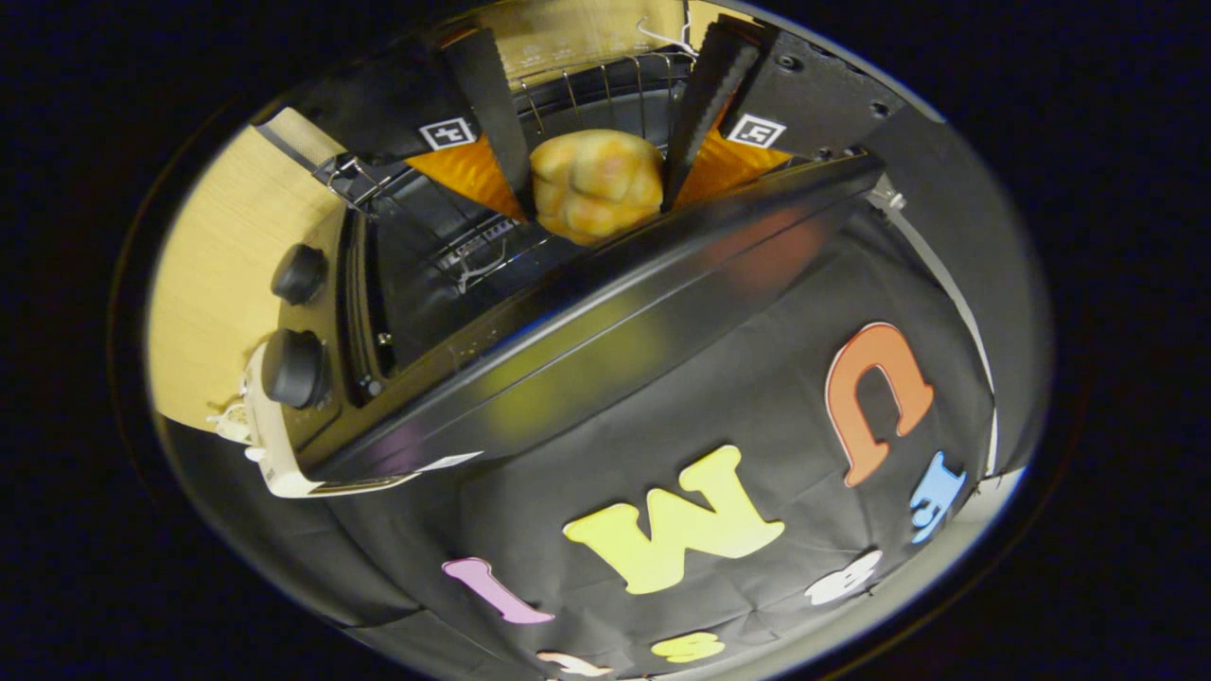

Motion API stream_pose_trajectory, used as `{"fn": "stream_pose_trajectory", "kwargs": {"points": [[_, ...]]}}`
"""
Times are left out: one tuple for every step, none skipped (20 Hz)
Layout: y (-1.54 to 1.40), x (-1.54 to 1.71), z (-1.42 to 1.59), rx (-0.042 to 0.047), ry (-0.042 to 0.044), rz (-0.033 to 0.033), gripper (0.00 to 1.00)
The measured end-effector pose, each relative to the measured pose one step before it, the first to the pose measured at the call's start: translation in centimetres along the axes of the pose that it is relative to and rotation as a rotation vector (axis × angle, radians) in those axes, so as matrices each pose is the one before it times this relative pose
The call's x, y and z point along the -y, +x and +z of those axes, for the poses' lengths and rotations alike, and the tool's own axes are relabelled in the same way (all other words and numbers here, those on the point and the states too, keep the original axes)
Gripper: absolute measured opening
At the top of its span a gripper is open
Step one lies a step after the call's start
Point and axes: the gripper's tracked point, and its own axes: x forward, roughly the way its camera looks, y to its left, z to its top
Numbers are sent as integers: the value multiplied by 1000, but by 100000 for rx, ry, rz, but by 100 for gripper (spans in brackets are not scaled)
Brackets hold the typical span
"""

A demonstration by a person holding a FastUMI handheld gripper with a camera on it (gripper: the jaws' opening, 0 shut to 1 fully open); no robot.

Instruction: Open the toaster oven, put the food inside, and close the toaster oven door.

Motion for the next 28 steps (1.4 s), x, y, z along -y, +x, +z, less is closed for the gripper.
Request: {"fn": "stream_pose_trajectory", "kwargs": {"points": [[318,-244,-187,-449,-505,614,84],[273,89,-79,-425,-2156,-72,89],[-30,-91,-164,10,-1658,458,95],[-99,-20,-251,-794,-495,-204,100],[-346,7,-133,-163,271,-83,100],[-430,-81,-74,-738,35,25,100],[-696,-113,-47,-376,204,583,100],[-702,-296,-24,-391,-1092,710,100],[-809,-69,-107,-311,-1948,31,100],[-889,-105,-56,234,-470,875,100],[-879,-238,-397,-1107,-9,942,100],[-991,114,-601,-1557,-286,-65,100],[-1087,-36,-343,-1234,-380,593,100],[-990,12,-487,-1227,-1293,192,100],[-964,52,-425,-847,-1899,130,100],[-1024,305,-391,-953,-2207,-890,100],[-1004,182,-375,-389,-1827,-569,100],[-944,167,-506,-1170,-2762,-842,100],[-934,-16,-481,-1229,-2310,129,100],[-879,-151,-345,-1068,-2078,663,100],[-775,-20,-458,-1370,-1927,383,100],[-691,70,-604,-2147,-2444,-209,100],[-508,165,-735,-2365,-3196,-1129,100],[-407,330,-901,-3055,-3724,-1925,100],[-430,321,-1000,-2728,-3106,-1148,100],[-220,32,-872,-2833,-2183,-713,100],[-382,313,-880,-2898,-2584,-1028,100],[-258,6,-804,-2336,-2762,-695,100]]}}
